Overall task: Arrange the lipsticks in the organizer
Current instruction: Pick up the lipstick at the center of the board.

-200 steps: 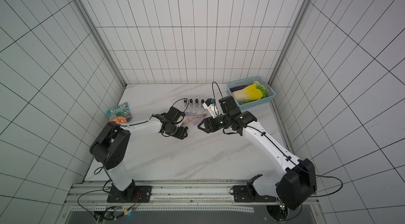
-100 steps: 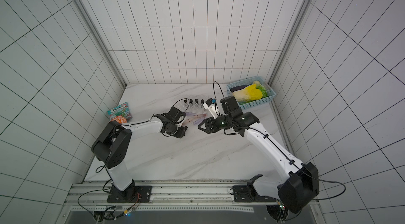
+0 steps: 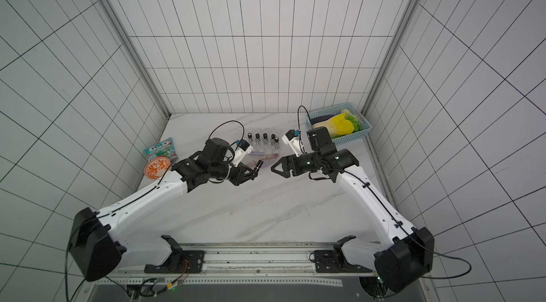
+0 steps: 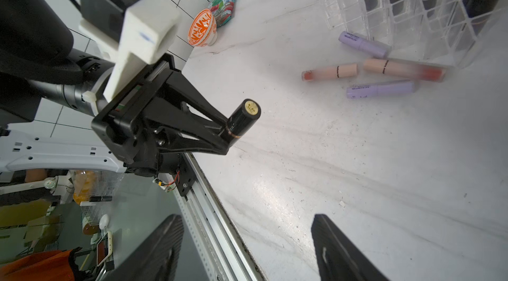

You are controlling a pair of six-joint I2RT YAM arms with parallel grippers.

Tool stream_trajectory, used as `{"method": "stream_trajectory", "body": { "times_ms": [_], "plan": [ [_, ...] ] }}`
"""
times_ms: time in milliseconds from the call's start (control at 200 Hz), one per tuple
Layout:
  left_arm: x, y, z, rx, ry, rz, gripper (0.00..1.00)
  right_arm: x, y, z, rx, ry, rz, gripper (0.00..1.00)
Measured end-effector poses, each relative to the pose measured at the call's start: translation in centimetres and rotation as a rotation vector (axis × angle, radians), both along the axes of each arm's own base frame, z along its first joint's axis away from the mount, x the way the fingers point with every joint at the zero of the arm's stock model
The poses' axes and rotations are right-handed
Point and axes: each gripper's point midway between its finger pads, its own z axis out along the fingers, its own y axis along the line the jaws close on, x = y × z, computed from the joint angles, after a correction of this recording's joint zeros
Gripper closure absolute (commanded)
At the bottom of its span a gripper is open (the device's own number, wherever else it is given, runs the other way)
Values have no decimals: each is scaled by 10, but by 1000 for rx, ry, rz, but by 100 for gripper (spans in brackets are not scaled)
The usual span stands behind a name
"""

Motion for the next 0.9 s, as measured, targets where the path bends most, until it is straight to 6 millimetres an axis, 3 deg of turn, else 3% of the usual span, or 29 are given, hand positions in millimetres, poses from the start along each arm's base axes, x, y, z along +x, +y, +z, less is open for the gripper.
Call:
{"method": "stream_trajectory", "body": {
  "times_ms": [115,235,535,820,865,900],
  "plan": [
    [-9,-3,9,-39,8,-37,85,3,14,14,63,31,51,37],
    [-13,-4,14,-55,8,-52,85,1,24,20,110,70,96,37],
    [-21,-3,29,-93,-9,-73,85,-3,50,7,121,146,168,43],
    [-24,-3,35,-106,-20,-79,84,-11,71,8,152,180,218,77],
    [-24,-2,37,-108,-28,-77,78,-11,71,10,160,182,222,83],
    [-23,-1,38,-108,-35,-74,67,-11,72,12,166,183,223,86]
  ]
}}
